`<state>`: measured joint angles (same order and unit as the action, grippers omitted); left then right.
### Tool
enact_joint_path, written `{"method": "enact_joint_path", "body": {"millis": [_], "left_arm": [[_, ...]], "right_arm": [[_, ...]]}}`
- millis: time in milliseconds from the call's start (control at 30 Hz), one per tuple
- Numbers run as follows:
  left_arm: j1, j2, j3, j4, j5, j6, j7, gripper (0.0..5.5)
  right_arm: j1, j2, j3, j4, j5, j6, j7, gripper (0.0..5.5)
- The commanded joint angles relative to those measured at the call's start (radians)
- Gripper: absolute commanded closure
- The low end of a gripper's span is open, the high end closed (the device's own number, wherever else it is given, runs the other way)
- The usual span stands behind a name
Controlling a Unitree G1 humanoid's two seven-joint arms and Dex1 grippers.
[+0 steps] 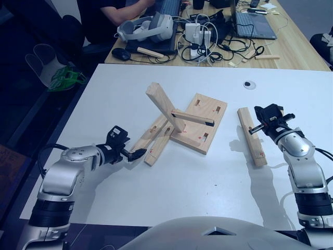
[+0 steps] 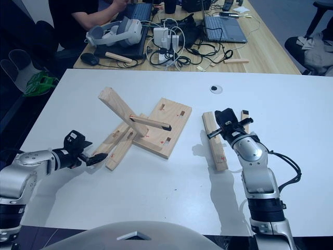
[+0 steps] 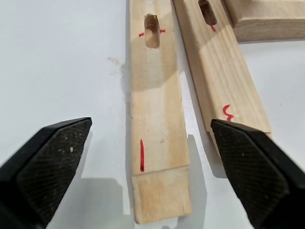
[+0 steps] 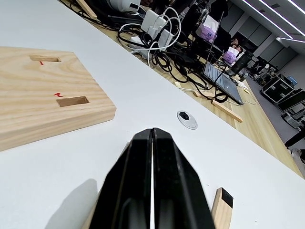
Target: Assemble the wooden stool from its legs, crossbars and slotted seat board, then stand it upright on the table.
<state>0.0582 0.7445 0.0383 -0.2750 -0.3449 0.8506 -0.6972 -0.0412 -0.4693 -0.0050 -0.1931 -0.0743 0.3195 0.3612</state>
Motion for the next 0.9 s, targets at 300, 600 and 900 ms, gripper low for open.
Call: {"method": "enact_joint_path", "body": {"millis": [300, 600, 900], "left_arm": [[-0.002, 0.012, -0.036, 0.011, 0.063, -0.009, 0.035, 0.87], [-0.022, 0.004, -0.067, 0.027, 0.081, 0.008, 0.049, 1.14], [-0.024, -0.004, -0.074, 0.028, 0.077, 0.022, 0.048, 2.59]], "right_arm": [[-0.013, 0.000, -0.002, 0.010, 0.003, 0.001, 0.004, 5.50], [-0.018, 0.002, 0.004, 0.015, 0.000, -0.005, 0.002, 5.50], [-0.018, 0.003, 0.003, 0.012, 0.000, -0.004, 0.002, 5.50]]}}
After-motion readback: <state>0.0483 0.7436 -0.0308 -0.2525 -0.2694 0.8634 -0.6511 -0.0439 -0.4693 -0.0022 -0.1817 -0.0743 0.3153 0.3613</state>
